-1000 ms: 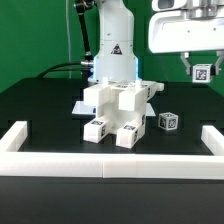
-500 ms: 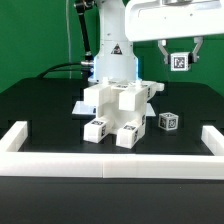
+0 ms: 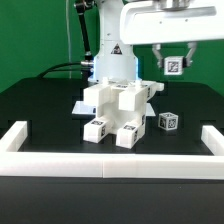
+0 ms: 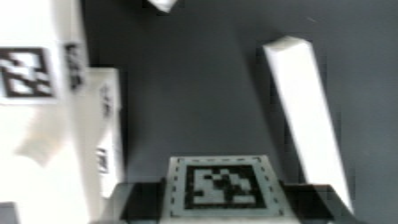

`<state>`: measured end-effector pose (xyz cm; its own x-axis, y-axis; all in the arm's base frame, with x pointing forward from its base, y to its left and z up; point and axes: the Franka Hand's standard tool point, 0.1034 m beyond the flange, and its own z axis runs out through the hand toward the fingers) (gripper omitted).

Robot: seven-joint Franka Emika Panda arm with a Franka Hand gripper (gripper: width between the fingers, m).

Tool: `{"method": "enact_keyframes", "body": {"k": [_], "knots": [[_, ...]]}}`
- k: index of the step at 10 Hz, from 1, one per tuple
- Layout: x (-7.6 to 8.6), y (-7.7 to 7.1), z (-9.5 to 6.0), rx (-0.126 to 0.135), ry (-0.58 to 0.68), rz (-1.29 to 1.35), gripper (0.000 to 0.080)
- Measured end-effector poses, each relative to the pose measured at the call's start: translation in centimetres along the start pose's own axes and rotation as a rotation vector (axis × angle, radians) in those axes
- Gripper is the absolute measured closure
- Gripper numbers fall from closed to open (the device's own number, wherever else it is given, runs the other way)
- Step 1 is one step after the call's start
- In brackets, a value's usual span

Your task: Assemble chair

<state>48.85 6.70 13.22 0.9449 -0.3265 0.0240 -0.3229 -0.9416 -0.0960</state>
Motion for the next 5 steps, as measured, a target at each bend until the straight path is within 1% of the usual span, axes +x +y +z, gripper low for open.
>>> {"method": "enact_keyframes", "body": {"k": [1, 2, 3, 5], "knots": [[0.1, 1.6, 0.0, -0.004, -0.004, -0.029, 0.0512], [0.6, 3.1, 0.0, -0.005, -0.002, -0.039, 0.0512], [0.9, 3.6, -0.1, -0.003, -0.001, -0.028, 0.0512], [0.8, 3.5, 0.0, -0.004, -0.003, -0.032, 0.0512]]}}
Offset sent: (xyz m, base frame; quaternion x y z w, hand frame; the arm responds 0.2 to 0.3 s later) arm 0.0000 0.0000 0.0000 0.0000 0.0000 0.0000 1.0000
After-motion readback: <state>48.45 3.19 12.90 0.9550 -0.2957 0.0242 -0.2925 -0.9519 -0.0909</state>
